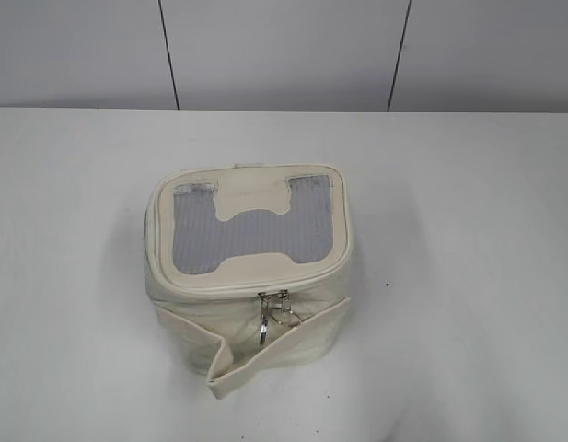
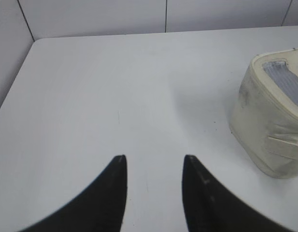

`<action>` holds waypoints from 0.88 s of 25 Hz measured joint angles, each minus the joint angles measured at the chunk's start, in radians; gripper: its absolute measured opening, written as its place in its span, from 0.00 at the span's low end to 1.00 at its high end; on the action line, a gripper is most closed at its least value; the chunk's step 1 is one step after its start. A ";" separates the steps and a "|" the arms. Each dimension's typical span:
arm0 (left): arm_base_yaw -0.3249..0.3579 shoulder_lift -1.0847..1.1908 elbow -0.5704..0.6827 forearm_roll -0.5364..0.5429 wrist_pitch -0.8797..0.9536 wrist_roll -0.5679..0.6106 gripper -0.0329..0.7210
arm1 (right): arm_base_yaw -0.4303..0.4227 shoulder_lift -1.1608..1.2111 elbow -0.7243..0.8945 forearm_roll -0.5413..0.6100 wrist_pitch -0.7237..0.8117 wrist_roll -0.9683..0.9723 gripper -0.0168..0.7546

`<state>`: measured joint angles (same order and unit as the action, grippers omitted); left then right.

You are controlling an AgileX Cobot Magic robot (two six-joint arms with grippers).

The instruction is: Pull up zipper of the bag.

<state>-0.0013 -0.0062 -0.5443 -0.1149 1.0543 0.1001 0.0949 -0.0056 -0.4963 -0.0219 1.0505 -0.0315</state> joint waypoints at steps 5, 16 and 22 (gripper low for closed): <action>0.000 0.000 0.000 0.000 0.000 0.000 0.44 | 0.000 0.000 0.000 0.000 0.000 0.000 0.76; 0.000 0.000 0.000 0.000 0.000 0.000 0.42 | 0.000 0.000 0.000 0.000 0.000 0.000 0.76; 0.000 0.000 0.000 0.000 0.000 0.000 0.41 | 0.000 0.000 0.000 0.000 0.000 0.000 0.76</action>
<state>-0.0013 -0.0062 -0.5443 -0.1149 1.0543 0.1001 0.0949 -0.0056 -0.4963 -0.0219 1.0505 -0.0315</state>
